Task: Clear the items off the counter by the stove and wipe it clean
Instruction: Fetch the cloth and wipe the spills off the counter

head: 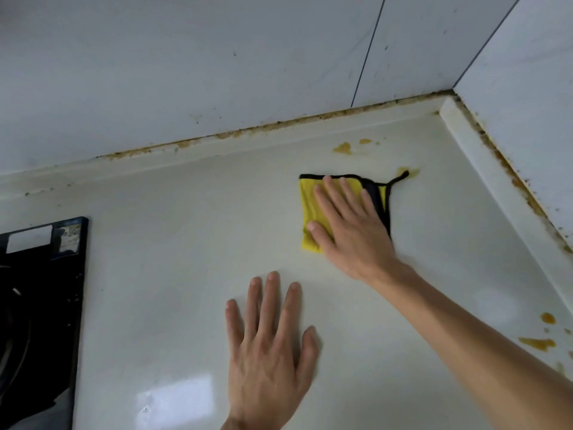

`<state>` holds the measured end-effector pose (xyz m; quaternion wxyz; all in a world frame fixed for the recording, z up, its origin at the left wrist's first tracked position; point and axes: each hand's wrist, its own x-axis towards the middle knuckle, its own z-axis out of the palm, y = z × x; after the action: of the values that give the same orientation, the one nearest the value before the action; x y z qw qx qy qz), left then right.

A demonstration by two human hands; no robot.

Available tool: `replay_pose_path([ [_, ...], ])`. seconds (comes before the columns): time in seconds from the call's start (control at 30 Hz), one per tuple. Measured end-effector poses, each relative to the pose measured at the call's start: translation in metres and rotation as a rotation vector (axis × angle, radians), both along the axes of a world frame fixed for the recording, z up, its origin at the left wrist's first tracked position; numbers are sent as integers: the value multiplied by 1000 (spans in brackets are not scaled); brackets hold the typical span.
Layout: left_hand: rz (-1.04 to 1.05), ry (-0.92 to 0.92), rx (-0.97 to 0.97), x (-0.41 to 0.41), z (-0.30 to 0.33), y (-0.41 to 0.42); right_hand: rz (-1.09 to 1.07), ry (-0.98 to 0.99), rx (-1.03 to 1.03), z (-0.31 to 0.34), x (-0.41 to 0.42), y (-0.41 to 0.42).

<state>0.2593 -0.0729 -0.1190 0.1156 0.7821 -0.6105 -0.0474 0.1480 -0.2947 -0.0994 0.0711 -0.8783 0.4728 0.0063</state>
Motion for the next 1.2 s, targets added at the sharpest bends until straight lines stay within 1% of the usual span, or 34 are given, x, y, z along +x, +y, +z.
replay_pose_path([
  [0.07,6,-7,0,1,-2,-1,44,-19,11,1,13,-10],
  [0.17,14,-3,-22,1,-4,-3,1,-29,16,-3,22,-51],
  [0.3,9,9,-55,3,-5,-4,-192,-26,14,-6,1,-95],
  [0.37,8,7,-51,3,-6,-4,-292,-31,2,-3,-21,-97],
  [0.43,3,0,-44,3,-7,-3,-337,-22,-9,-2,-40,-79],
  [0.5,1,-1,-47,2,-6,-3,-316,-5,-26,-1,-45,-45],
  [0.6,3,-5,-22,1,-4,-2,-210,-10,-4,0,-41,-5],
  [0.67,1,0,-14,2,-2,-1,-134,0,22,2,-40,-10],
  [0.77,4,11,-2,2,-2,0,-76,8,1,3,-37,-51],
  [0.9,8,10,-11,2,-3,0,-190,-26,15,1,-32,-111],
  [1.0,7,13,-6,2,-2,0,-305,-30,8,-1,-49,-125],
  [1.1,-11,0,25,3,1,-1,-357,-19,11,1,-64,-98],
  [1.2,-22,-24,56,4,3,-1,-273,-17,20,4,-74,-42],
])
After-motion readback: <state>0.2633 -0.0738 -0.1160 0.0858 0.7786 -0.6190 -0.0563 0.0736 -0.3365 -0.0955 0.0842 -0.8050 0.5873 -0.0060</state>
